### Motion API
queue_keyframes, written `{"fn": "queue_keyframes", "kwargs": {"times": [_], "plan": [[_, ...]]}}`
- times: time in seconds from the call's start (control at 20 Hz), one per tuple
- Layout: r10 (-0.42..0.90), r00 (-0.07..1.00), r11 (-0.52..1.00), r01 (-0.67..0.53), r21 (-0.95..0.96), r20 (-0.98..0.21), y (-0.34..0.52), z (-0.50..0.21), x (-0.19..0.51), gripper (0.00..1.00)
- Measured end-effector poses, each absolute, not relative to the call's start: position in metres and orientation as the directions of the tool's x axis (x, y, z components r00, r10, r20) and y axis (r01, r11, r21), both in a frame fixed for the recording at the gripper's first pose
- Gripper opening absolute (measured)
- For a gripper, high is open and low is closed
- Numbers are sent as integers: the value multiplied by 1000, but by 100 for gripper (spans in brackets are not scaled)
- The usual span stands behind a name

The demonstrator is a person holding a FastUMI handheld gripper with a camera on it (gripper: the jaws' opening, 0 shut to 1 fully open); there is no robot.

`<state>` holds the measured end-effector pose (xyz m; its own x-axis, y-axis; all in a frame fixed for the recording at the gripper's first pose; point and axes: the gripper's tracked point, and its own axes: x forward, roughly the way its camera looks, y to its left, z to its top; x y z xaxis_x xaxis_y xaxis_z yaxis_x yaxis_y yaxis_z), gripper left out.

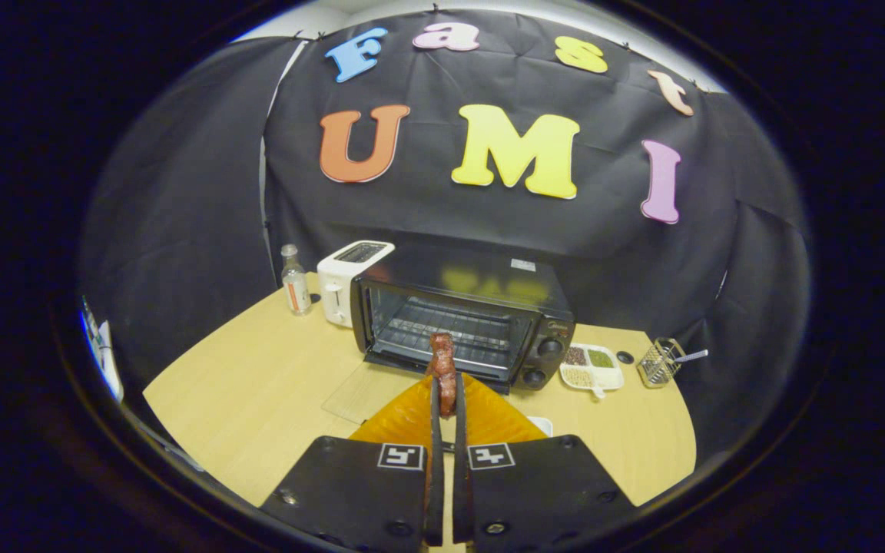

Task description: Open the toaster oven, put the food inside, and close the toaster oven door.

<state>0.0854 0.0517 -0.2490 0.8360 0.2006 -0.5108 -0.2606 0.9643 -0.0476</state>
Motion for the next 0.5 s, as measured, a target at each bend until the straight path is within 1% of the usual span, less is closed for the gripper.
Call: {"fn": "queue_keyframes", "kwargs": {"times": [0.3,0.5], "plan": [[177,849,982,-188,29,-497,61,-273,122,8],[204,863,977,-147,157,-463,62,-274,139,8]]}}
